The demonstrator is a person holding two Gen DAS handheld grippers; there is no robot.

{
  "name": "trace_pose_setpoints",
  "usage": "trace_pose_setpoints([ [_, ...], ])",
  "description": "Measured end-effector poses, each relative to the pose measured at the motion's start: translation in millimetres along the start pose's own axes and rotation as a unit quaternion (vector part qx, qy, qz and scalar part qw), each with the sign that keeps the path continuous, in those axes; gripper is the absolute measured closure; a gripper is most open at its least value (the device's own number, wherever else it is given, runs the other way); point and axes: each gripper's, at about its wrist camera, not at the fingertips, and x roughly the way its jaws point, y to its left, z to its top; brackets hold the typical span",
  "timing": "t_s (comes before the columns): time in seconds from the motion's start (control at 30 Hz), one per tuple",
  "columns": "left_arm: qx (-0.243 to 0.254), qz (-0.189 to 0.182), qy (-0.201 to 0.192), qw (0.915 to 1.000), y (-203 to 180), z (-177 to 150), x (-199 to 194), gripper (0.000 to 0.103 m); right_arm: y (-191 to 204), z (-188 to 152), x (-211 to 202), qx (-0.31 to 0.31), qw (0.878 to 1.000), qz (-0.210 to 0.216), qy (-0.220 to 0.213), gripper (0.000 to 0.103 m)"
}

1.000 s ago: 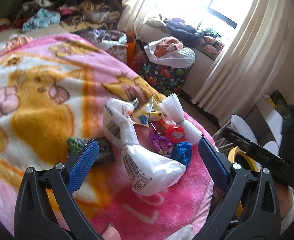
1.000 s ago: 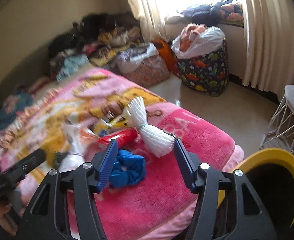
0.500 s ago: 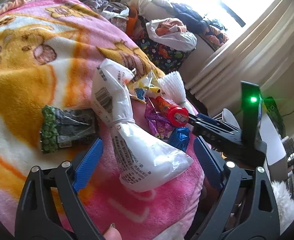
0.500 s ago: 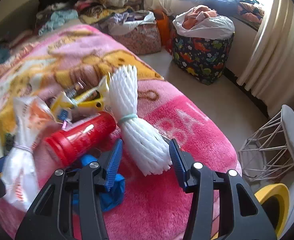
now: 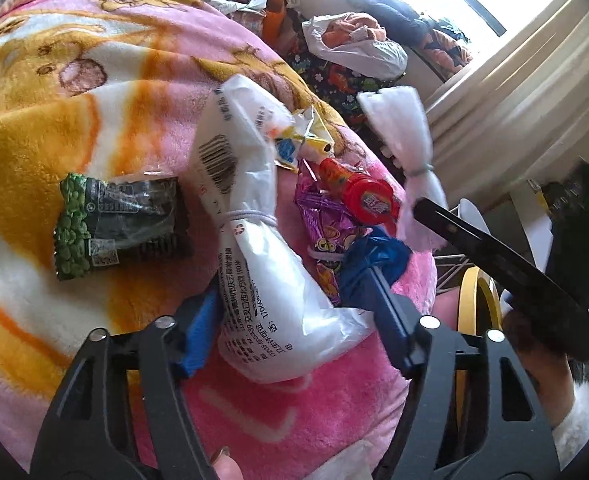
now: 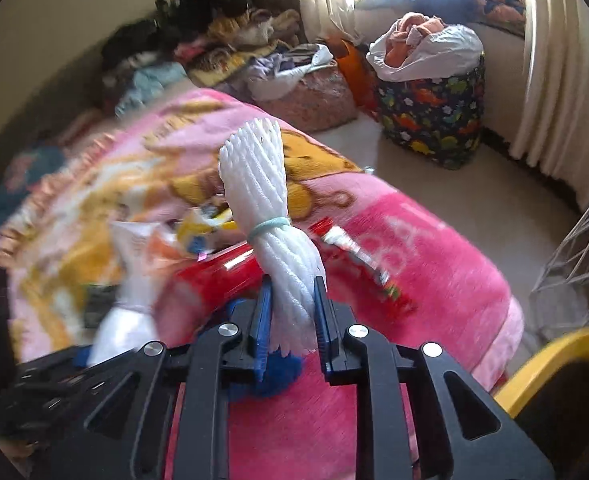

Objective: Collect trash
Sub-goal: 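Grasp the white plastic bag with the left tool while the right tool grasps another foam net, then carry the white plastic bag and foam net over the yellow bin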

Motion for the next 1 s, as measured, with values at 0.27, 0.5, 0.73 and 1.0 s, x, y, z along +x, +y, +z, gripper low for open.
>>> trace_pose_setpoints([
  [0.27,0.008,0.014,0.001,0.9999,3,-6,-11,0.072,0,-30,-39,0.046,0.998,0.032,-0.023,0.084],
  [0.5,0.016,0.014,-0.031,0.9993,-5,-6,-31,0.074,1,-41,-69,0.058,0.996,0.047,-0.057,0.084],
  [0.73,0.038,0.004,-0.071,0.9967,-26,7,-57,0.074,-4,-44,-93,0.066,0.993,0.05,-0.082,0.084],
  [1.0,0.057,-0.007,-0.091,0.9942,-49,10,-68,0.074,-12,-51,-109,0.074,0.991,0.049,-0.097,0.084],
])
